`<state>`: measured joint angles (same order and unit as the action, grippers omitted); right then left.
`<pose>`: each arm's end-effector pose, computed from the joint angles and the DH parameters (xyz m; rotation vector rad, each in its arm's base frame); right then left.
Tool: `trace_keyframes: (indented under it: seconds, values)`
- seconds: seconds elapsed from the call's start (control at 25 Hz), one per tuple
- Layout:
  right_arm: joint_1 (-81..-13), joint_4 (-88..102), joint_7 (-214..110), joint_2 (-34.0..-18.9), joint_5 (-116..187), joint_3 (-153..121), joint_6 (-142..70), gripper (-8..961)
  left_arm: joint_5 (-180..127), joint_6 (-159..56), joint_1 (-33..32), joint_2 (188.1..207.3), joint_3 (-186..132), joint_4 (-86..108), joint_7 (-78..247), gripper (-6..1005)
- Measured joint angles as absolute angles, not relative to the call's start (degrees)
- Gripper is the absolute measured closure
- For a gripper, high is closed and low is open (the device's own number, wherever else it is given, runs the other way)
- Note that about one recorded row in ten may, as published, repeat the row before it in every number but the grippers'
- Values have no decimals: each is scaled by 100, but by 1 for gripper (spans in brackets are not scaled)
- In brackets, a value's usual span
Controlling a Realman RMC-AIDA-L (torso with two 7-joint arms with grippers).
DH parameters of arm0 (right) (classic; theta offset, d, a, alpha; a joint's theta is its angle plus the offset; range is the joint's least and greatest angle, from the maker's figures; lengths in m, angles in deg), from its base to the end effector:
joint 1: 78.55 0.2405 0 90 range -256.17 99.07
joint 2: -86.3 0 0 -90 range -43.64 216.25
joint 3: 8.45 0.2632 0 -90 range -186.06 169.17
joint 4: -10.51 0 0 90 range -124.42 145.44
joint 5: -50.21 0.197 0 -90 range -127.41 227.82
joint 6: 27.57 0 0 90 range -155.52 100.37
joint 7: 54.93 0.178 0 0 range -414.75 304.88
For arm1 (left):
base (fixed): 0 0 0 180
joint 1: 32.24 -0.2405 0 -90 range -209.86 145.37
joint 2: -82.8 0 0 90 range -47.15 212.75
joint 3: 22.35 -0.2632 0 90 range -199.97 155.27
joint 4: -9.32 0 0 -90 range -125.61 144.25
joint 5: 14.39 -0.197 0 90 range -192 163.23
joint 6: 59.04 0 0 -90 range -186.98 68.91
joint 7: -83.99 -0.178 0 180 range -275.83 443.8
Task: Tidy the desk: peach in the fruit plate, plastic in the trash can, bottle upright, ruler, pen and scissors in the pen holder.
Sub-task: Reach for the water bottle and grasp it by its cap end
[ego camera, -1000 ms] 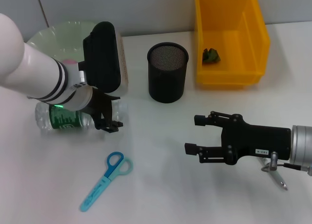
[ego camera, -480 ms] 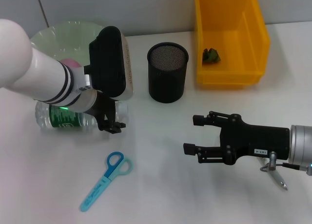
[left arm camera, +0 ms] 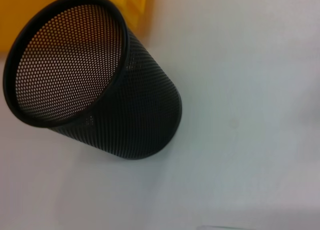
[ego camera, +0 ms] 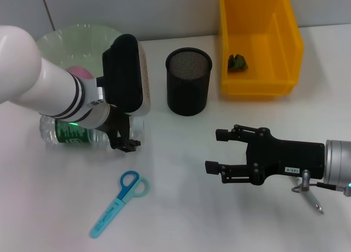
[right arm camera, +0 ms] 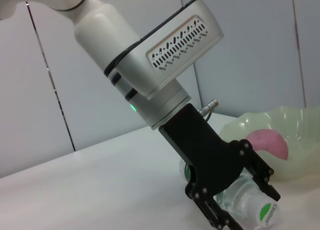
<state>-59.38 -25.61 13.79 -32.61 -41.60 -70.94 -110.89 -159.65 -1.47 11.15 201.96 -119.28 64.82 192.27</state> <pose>0.2574 0.2922 -0.0605 -2.6925 0.5398 0.7988 -0.1897 0.3989 -0.1103 -2.7270 0.2908 0.6325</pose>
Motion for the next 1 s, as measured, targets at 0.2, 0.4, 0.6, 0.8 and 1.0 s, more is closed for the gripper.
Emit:
trace_keyframes:
  seconds: [0.2,0.4,0.6,0.8,1.0]
  values:
    - [-5914,-2561,1381,-3261,-4157,-7094,-11089,111,-15922,-163,1113,20198,-11933,6470,19191,304]
    - [-5901,-2561,1383,-3261,-4155,-7094,-11089,111,-15868,-188,1109,20198,-11933,6500,19191,391]
    - [-5901,-2559,1385,-3261,-4155,-7093,-11087,110,-15839,-220,1109,20198,-11930,6512,19186,490]
    - [-5903,-2550,1388,-3261,-4154,-7078,-11083,110,-15832,-240,1103,20198,-11929,6509,19178,548]
    - [-5900,-2526,1387,-3262,-4148,-7073,-11083,110,-15762,-259,1096,20198,-11932,6511,19170,548]
